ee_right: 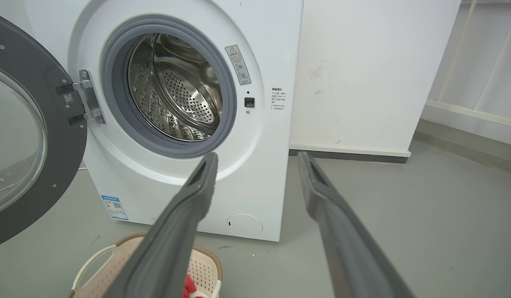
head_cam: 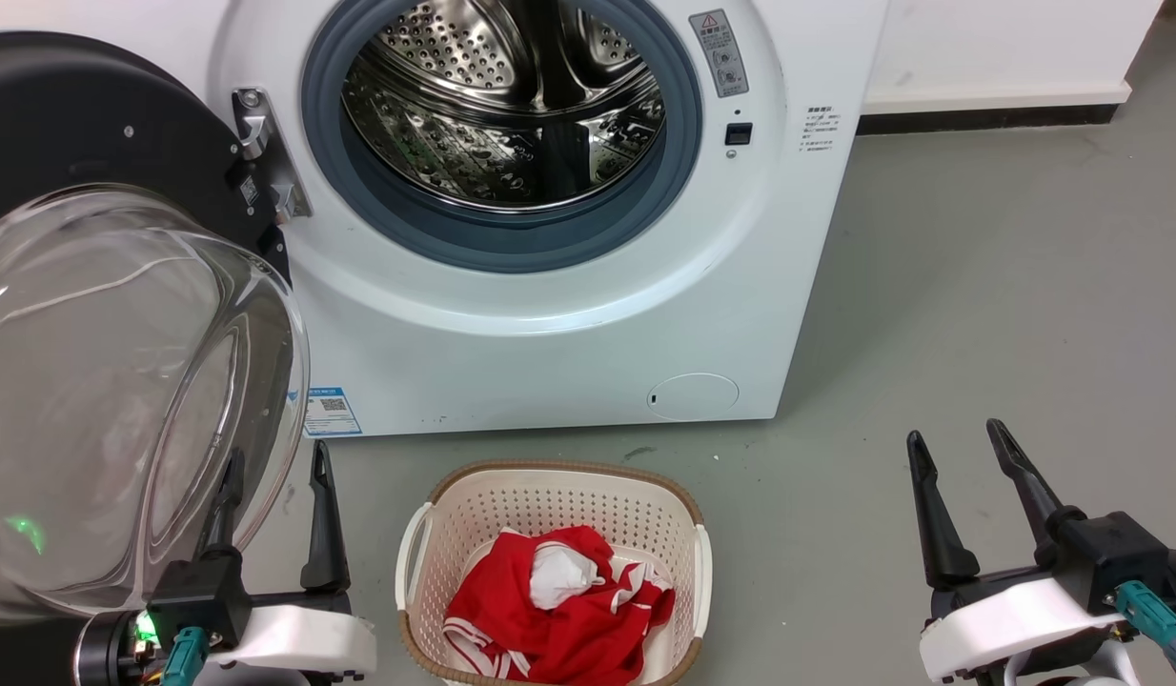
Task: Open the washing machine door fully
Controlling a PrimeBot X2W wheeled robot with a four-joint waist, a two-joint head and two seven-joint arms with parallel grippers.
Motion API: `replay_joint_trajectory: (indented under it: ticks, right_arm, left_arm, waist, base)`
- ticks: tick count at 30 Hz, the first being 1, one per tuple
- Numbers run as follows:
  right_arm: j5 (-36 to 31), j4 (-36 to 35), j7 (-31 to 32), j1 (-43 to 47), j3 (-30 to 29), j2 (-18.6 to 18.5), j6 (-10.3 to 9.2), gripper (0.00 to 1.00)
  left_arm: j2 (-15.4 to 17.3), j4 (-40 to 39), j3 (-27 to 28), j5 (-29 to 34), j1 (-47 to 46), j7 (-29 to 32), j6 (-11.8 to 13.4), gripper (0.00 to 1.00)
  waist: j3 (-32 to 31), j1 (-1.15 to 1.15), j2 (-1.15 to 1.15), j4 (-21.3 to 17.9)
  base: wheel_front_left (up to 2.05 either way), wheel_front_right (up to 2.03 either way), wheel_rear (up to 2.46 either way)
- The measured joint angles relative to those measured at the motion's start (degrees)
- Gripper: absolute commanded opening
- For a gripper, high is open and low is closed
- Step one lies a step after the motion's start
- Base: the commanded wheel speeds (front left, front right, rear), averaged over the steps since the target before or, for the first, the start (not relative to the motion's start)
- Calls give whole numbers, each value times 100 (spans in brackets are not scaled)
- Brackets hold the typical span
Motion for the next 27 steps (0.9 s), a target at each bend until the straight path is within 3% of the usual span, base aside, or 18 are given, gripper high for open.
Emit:
replay_joint_trajectory:
  ticks: [13, 14, 18, 27]
  right_arm:
    - [43, 2, 0, -3, 10, 0, 0, 100]
    - [52, 3, 0, -3, 8, 0, 0, 0]
    - [63, 200, 11, 93, 31, 0, 0, 0]
    - [1174, 358, 110, 102, 35, -29, 0, 0]
  left_arm:
    - [-45, -27, 27, 2, 18, 0, -8, 100]
    - [-47, -24, 30, 2, 18, 0, -12, 0]
    - [-97, 191, 24, -26, 112, 34, -8, 0]
    - [-137, 358, 110, -1006, 96, 313, -133, 0]
  waist:
    - [12, 0, 0, 33]
    - [13, 0, 0, 33]
    - [13, 0, 0, 34]
    - [13, 0, 0, 52]
  base:
    - [0, 0, 0]
    - [0, 0, 0]
    - [0, 0, 0]
    - [0, 0, 0]
